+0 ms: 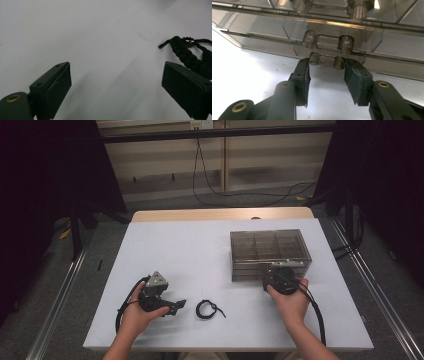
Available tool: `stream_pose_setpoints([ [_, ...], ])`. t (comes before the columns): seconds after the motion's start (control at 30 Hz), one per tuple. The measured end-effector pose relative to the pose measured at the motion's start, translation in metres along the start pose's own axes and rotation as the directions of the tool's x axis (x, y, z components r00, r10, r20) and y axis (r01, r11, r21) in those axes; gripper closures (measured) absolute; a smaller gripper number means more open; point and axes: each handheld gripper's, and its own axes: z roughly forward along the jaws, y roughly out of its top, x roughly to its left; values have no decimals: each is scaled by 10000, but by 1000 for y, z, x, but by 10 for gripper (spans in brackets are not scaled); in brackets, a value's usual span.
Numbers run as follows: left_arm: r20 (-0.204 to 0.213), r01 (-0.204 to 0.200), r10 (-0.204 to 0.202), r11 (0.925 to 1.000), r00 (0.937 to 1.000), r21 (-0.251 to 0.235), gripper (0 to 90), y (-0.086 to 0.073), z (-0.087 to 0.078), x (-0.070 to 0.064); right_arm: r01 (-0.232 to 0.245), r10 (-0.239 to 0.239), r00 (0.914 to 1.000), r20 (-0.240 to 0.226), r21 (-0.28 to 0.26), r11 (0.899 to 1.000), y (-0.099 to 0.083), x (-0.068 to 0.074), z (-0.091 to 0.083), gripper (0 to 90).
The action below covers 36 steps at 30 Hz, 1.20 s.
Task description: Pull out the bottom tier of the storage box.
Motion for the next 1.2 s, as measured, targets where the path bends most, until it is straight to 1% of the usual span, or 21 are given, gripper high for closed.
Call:
stream_pose_setpoints([
  [0.03,-25,-10,10,10000,10000,-11,89,0,0,0,-107,107,9999,-39,8,9999,0,0,0,516],
  [0.13,-2,-16,16,10000,10000,85,89,0,0,0,-180,181,9998,-64,66,9998,0,1,1,488],
  [0.37,23,8,-8,10000,10000,95,90,0,1,0,-445,447,9990,-58,228,9987,1,1,4,471],
  [0.4,22,68,-68,10000,10000,68,90,0,1,0,-484,485,9988,-29,226,9986,1,2,4,475],
  [0.43,-24,-39,40,9999,10000,122,90,0,0,0,-454,455,9990,-23,226,9987,1,2,4,492],
  [0.5,19,40,-40,9999,10000,103,90,-1,1,0,-426,423,9990,128,244,9988,1,3,4,541],
  [0.77,-45,20,-20,10000,10000,71,91,0,0,1,-453,448,9988,192,294,9985,1,3,4,544],
  [0.83,-61,31,-31,10000,10000,71,92,-1,0,1,-402,397,9990,219,265,9988,1,3,4,545],
  [0.87,-57,-39,39,9999,10000,117,92,0,0,2,-387,381,9990,228,256,9989,1,3,4,545],
  [1.1,-49,25,-25,10000,10000,73,92,0,0,2,-260,255,9994,219,251,9993,0,3,4,546],
  [1.13,-43,-32,33,9999,10000,117,91,0,0,2,-228,222,9995,222,257,9994,0,3,4,546],
  [1.2,-31,-8,8,9999,10000,109,91,0,0,1,-212,205,9996,217,283,9994,0,4,3,547],
])
